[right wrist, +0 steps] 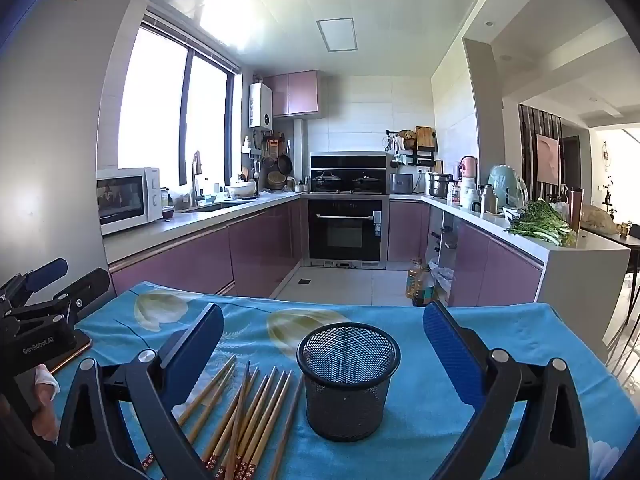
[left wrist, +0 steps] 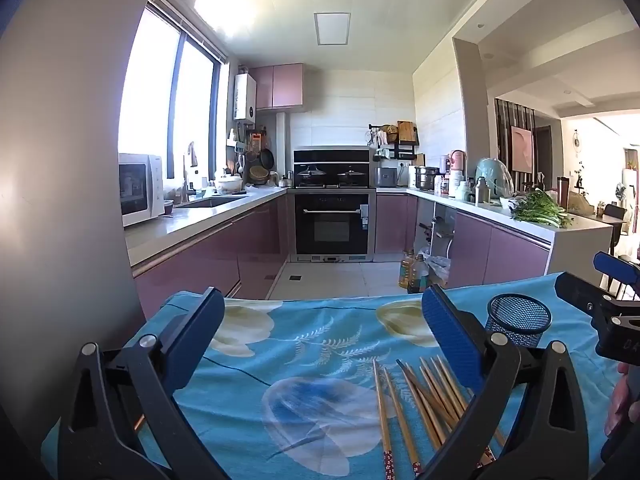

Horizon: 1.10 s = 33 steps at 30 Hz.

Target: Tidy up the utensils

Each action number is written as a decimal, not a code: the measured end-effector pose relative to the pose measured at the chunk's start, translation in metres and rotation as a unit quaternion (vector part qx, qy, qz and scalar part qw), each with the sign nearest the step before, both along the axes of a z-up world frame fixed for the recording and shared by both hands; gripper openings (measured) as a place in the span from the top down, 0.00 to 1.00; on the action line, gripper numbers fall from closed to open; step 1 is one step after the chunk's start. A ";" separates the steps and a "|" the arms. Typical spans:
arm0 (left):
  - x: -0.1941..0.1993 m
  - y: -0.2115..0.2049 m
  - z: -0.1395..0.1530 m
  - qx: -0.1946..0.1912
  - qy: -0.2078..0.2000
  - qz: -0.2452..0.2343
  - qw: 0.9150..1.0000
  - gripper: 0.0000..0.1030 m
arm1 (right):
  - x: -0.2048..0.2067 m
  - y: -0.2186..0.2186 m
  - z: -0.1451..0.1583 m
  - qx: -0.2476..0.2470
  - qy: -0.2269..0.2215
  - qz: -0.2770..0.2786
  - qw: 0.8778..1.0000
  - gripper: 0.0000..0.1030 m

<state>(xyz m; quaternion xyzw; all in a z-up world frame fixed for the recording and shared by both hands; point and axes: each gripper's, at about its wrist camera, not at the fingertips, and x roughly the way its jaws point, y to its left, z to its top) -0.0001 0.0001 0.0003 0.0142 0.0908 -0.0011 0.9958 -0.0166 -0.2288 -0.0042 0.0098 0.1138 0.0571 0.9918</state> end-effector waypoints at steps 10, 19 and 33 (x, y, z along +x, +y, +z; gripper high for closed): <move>-0.006 -0.003 -0.001 -0.009 -0.011 0.000 1.000 0.05 | -0.001 0.002 0.000 -0.009 -0.011 -0.001 1.000 0.06; -0.008 0.003 0.003 -0.011 -0.011 -0.002 1.000 0.05 | -0.010 -0.001 0.007 -0.010 -0.017 -0.008 1.000 0.06; -0.010 0.000 0.002 -0.010 -0.016 -0.008 1.000 0.05 | -0.011 -0.001 0.009 -0.009 -0.020 -0.010 1.000 0.06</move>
